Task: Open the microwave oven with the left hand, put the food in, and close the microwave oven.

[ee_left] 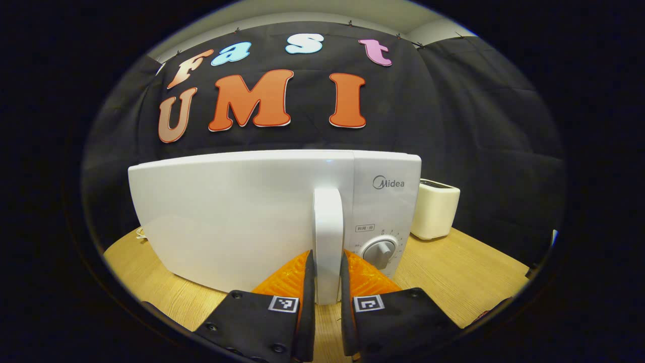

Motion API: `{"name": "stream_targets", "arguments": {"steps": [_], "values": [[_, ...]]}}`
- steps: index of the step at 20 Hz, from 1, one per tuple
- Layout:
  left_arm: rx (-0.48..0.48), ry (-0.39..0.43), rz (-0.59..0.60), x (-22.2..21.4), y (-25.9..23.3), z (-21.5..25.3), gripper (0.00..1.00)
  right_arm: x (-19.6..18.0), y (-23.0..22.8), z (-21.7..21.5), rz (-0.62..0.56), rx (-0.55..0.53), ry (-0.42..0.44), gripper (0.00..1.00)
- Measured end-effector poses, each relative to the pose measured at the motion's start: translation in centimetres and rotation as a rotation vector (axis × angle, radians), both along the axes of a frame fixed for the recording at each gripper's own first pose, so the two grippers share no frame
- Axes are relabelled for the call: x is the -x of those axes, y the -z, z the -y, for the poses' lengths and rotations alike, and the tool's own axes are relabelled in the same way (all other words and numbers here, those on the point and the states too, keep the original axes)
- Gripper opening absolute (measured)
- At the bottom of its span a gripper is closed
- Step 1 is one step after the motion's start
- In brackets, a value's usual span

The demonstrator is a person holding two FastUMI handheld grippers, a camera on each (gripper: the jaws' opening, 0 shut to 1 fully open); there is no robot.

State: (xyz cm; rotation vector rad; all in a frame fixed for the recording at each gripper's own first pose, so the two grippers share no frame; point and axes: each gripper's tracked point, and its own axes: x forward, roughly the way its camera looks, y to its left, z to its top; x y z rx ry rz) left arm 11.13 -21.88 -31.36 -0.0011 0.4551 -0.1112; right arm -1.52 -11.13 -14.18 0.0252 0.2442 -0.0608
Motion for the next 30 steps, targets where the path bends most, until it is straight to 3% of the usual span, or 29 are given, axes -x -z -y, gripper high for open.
{"name": "stream_targets", "arguments": {"steps": [1, 6, 7, 9, 12, 13, 19, 23, 26, 27, 30], "values": [[-0.003, 0.008, -0.004, 0.0, 0.1, 0.1, 0.22, 0.0, 0.1, -0.3, -0.004, -0.001, -0.006, 0.93], [0.004, 0.021, -0.004, 0.2, 0.2, 0.1, 0.18, -0.1, 0.7, -0.9, -0.024, 0.016, -0.025, 0.93], [0.014, 0.020, -0.005, 0.2, 0.2, 0.2, 0.13, -0.2, 1.0, -0.8, -0.029, 0.018, -0.023, 0.93], [0.038, 0.020, 0.007, 0.5, 0.1, 0.0, 0.19, -0.2, 1.1, -0.8, -0.035, 0.013, -0.022, 0.93], [0.023, 0.027, 0.006, 0.4, 0.0, 0.1, 0.10, -0.4, 1.7, -0.7, -0.048, 0.005, -0.021, 0.93], [0.034, 0.021, 0.005, 1.1, -0.1, 0.2, 0.14, -0.4, 2.0, -0.6, -0.053, 0.005, -0.020, 0.93], [0.028, 0.072, 0.022, 5.4, -1.6, -0.9, 0.14, -0.4, 2.9, -1.8, -0.088, -0.062, -0.032, 0.94], [0.023, 0.104, 0.045, 9.3, -2.9, -2.8, 0.14, -0.1, 3.0, -2.9, -0.097, -0.041, -0.042, 0.94], [0.024, 0.108, 0.039, 12.3, -3.8, -4.5, 0.14, 0.4, 2.4, -4.0, -0.096, -0.045, -0.059, 0.94], [0.018, 0.106, 0.040, 13.2, -4.1, -5.1, 0.14, 0.6, 2.3, -4.4, -0.096, -0.047, -0.063, 0.89], [0.009, 0.085, 0.046, 16.0, -4.6, -7.6, 0.14, 1.0, 2.2, -5.1, -0.100, -0.042, -0.073, 0.94]]}}
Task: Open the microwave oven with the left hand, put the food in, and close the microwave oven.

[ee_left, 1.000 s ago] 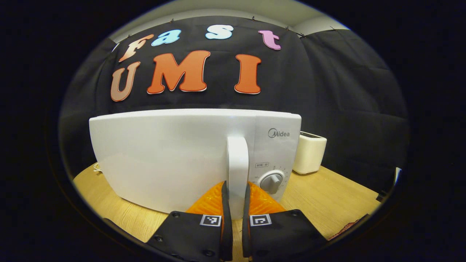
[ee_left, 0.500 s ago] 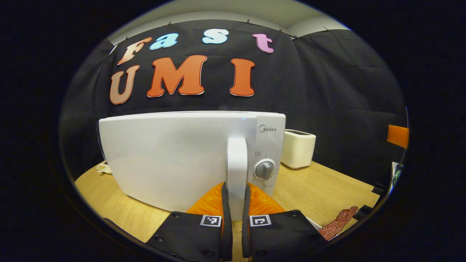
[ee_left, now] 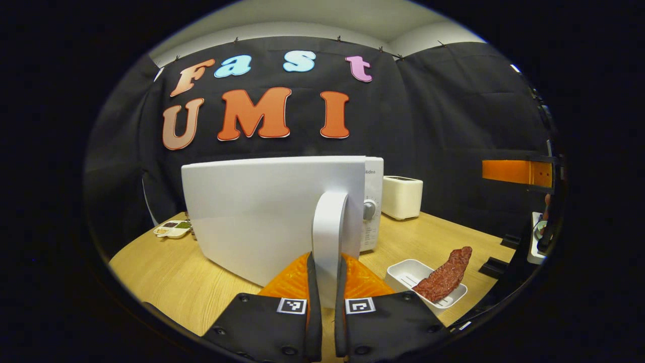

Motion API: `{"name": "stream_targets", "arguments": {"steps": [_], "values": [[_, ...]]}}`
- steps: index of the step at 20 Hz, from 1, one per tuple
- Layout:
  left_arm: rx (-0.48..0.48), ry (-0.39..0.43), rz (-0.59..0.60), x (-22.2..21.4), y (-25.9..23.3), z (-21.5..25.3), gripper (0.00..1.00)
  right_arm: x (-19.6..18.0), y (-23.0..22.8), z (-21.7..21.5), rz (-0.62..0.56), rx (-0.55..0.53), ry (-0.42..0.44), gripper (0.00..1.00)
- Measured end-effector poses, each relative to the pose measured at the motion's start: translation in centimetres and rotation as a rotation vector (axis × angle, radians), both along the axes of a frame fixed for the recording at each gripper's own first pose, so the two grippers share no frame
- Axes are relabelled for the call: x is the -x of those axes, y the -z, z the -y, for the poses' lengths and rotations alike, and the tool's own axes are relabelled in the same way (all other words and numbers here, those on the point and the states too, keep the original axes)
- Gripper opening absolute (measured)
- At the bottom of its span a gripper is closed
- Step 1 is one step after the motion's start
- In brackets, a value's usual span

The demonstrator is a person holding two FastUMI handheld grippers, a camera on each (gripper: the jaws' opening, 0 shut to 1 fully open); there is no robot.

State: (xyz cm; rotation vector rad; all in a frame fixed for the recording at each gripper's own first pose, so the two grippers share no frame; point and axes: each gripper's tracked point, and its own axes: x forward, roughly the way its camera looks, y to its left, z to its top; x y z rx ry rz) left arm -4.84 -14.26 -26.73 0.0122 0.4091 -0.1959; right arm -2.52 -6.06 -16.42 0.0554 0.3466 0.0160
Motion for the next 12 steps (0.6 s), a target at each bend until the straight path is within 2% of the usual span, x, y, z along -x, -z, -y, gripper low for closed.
{"name": "stream_targets", "arguments": {"steps": [3, 4, 5, 7, 12], "values": [[-0.024, -0.034, 0.013, 2.2, -0.9, -2.7, 0.14, 0.7, -0.1, -1.2, -0.008, 0.008, -0.009, 0.94], [-0.035, -0.052, 0.017, 2.9, -1.2, -3.8, 0.10, 0.9, 0.0, -1.4, -0.011, 0.008, -0.009, 0.94], [-0.047, -0.067, 0.020, 3.6, -1.4, -5.0, 0.16, 1.0, 0.0, -1.7, -0.013, 0.008, -0.012, 0.94], [-0.076, -0.102, 0.031, 5.0, -1.8, -7.4, 0.21, 1.4, 0.2, -2.1, -0.021, 0.008, -0.010, 0.94], [-0.156, -0.230, 0.043, 8.4, -2.8, -15.2, 0.28, 2.1, 0.4, -3.4, -0.038, 0.003, 0.002, 0.94]]}}
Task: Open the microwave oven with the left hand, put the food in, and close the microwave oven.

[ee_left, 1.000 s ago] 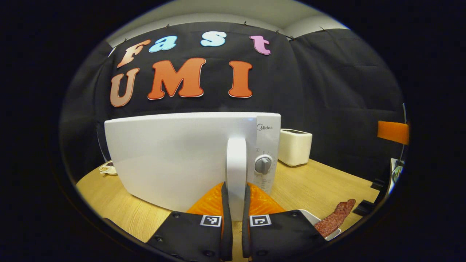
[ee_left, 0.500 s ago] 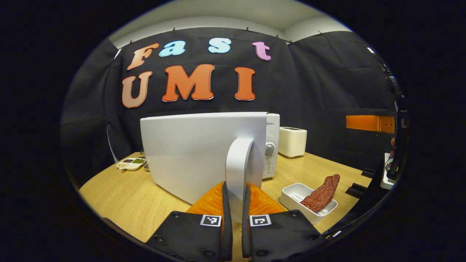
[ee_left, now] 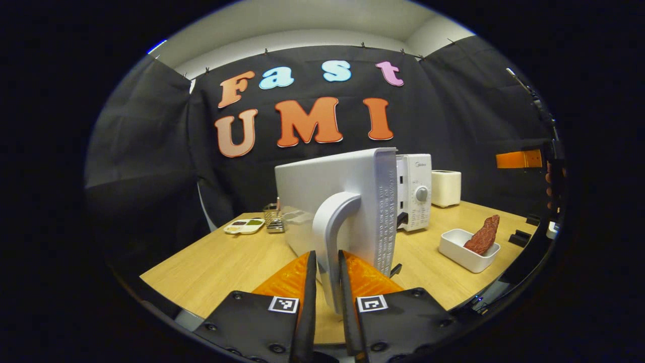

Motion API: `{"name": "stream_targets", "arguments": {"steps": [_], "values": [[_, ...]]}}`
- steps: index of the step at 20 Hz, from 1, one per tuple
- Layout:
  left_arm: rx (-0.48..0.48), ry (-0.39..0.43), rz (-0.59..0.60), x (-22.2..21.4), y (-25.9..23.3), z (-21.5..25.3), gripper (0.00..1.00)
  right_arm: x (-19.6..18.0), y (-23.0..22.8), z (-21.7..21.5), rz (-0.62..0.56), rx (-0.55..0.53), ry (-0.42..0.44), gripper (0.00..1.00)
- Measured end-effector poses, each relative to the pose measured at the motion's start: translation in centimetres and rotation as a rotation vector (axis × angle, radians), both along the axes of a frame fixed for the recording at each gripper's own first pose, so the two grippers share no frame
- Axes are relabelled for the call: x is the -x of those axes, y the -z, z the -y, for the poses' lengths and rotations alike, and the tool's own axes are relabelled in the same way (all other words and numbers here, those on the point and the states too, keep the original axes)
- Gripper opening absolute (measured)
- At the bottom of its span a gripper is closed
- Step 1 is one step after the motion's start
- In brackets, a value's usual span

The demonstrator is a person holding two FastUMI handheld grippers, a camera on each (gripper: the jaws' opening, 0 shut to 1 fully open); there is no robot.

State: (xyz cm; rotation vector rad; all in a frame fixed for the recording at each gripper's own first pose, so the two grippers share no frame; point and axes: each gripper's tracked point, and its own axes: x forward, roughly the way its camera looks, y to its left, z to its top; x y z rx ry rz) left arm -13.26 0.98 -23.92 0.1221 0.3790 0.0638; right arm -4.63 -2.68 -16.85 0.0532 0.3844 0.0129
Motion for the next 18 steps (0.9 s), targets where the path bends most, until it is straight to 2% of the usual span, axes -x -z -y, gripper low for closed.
{"name": "stream_targets", "arguments": {"steps": [1, 2, 3, 4, 5, 6, 7, 10, 11, 12, 13, 14, 15, 16, 17, 18], "values": [[-0.004, -0.029, 0.000, 0.4, -0.2, -1.6, 0.35, 0.1, 0.4, -0.3, -0.009, 0.003, 0.002, 0.94], [-0.004, -0.057, 0.003, 0.9, -0.3, -3.3, 0.31, 0.3, 0.6, -0.6, -0.018, 0.005, 0.001, 0.94], [0.012, -0.073, 0.001, 1.3, -0.4, -4.5, 0.43, 0.6, 0.7, -0.9, -0.025, 0.008, 0.003, 0.94], [0.035, -0.094, 0.002, 1.7, -0.5, -5.8, 0.46, 0.7, 0.7, -1.2, -0.029, 0.008, 0.002, 0.94], [0.064, -0.108, -0.004, 2.1, -0.5, -6.8, 0.56, 0.8, 0.8, -1.5, -0.036, 0.008, 0.004, 0.94], [0.086, -0.120, -0.006, 2.5, -0.4, -8.0, 0.61, 0.9, 0.9, -1.7, -0.043, 0.008, 0.004, 0.94], [0.099, -0.124, -0.009, 2.7, -0.4, -8.9, 0.73, 1.0, 1.1, -2.0, -0.051, 0.012, 0.006, 0.94], [0.090, -0.114, -0.016, 3.3, -0.6, -10.7, 0.94, 1.2, 1.8, -2.6, -0.072, 0.033, 0.005, 0.94], [0.092, -0.111, -0.017, 3.5, -0.7, -11.2, 0.95, 1.3, 2.0, -2.8, -0.082, 0.034, 0.005, 0.98], [0.094, -0.109, -0.015, 3.9, -0.9, -11.6, 0.94, 1.5, 2.3, -2.9, -0.093, 0.038, 0.007, 0.94], [0.082, -0.114, -0.010, 4.0, -1.0, -12.4, 0.95, 1.5, 2.6, -3.1, -0.101, 0.045, 0.006, 0.94], [0.064, -0.123, -0.008, 4.4, -1.0, -13.5, 1.00, 1.6, 3.0, -3.1, -0.112, 0.055, 0.008, 0.94], [0.049, -0.133, -0.003, 4.5, -1.2, -14.5, 1.00, 1.7, 3.5, -3.4, -0.121, 0.062, 0.006, 0.94], [0.049, -0.141, -0.004, 4.6, -1.2, -15.5, 0.95, 1.7, 4.0, -3.6, -0.135, 0.064, 0.005, 0.94], [0.052, -0.146, -0.004, 4.6, -1.2, -16.1, 1.00, 1.8, 4.5, -3.8, -0.149, 0.060, 0.003, 0.94], [0.051, -0.155, -0.005, 4.7, -1.3, -16.9, 0.95, 1.8, 4.9, -4.0, -0.164, 0.053, 0.004, 0.94]]}}
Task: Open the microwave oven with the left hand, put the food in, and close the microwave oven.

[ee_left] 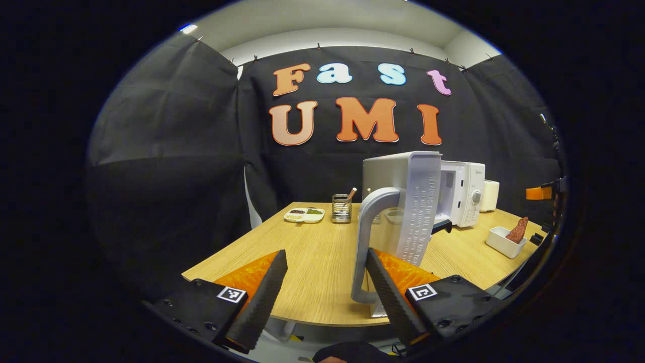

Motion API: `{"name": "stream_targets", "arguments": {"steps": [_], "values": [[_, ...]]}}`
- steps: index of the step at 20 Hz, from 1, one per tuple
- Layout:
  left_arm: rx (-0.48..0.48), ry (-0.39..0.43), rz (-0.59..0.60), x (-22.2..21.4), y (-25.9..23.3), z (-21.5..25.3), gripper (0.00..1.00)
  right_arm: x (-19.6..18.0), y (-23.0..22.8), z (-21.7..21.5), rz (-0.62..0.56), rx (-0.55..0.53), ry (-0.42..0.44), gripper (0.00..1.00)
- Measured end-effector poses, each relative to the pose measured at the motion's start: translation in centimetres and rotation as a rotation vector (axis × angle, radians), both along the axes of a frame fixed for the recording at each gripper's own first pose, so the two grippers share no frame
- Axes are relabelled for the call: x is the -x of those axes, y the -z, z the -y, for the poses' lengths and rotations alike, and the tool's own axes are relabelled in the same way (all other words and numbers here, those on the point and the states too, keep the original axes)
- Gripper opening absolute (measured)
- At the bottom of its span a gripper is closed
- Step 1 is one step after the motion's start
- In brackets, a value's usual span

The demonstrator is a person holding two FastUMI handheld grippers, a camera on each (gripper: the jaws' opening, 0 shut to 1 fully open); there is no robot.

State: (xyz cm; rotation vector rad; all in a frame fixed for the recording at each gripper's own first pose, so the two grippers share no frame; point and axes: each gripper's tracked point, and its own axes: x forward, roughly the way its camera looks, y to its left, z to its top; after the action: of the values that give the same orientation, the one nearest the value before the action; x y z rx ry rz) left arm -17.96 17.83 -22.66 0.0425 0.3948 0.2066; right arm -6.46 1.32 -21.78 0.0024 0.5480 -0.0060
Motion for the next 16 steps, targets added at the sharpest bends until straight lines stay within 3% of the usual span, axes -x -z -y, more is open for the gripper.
{"name": "stream_targets", "arguments": {"steps": [2, 3, 4, 5, 6, 8, 9, 11, 12, 16], "values": [[-0.029, -0.022, -0.002, 0.2, -0.1, -1.7, 1.00, 0.0, 1.0, -0.1, -0.024, -0.001, 0.006, 0.94], [-0.050, -0.043, 0.001, 0.3, -0.3, -2.7, 0.95, 0.1, 1.4, 0.3, -0.033, 0.004, 0.013, 0.94], [-0.067, -0.068, 0.004, 0.4, -0.7, -3.8, 1.00, 0.1, 1.8, 0.6, -0.042, 0.009, 0.020, 0.94], [-0.068, -0.083, 0.006, 0.5, -0.9, -4.5, 0.95, 0.1, 2.2, 1.0, -0.051, 0.012, 0.028, 0.94], [-0.061, -0.094, 0.010, 0.5, -1.1, -4.8, 1.00, 0.2, 2.6, 1.4, -0.059, 0.015, 0.035, 0.94], [-0.058, -0.115, 0.019, 0.7, -1.7, -5.3, 0.95, 0.2, 3.3, 2.5, -0.075, 0.020, 0.056, 0.94], [-0.067, -0.123, 0.021, 0.7, -1.9, -5.6, 1.00, 0.4, 3.8, 3.0, -0.085, 0.020, 0.067, 0.94], [-0.089, -0.133, 0.020, 0.8, -2.3, -5.6, 0.95, 0.4, 4.7, 4.1, -0.106, 0.009, 0.089, 0.94], [-0.097, -0.134, 0.021, 0.9, -2.5, -5.5, 1.00, 0.4, 5.2, 4.5, -0.119, 0.001, 0.099, 0.94], [-0.091, -0.109, 0.043, 1.2, -3.7, -3.7, 1.00, 0.1, 7.4, 5.1, -0.175, -0.047, 0.115, 0.94]]}}
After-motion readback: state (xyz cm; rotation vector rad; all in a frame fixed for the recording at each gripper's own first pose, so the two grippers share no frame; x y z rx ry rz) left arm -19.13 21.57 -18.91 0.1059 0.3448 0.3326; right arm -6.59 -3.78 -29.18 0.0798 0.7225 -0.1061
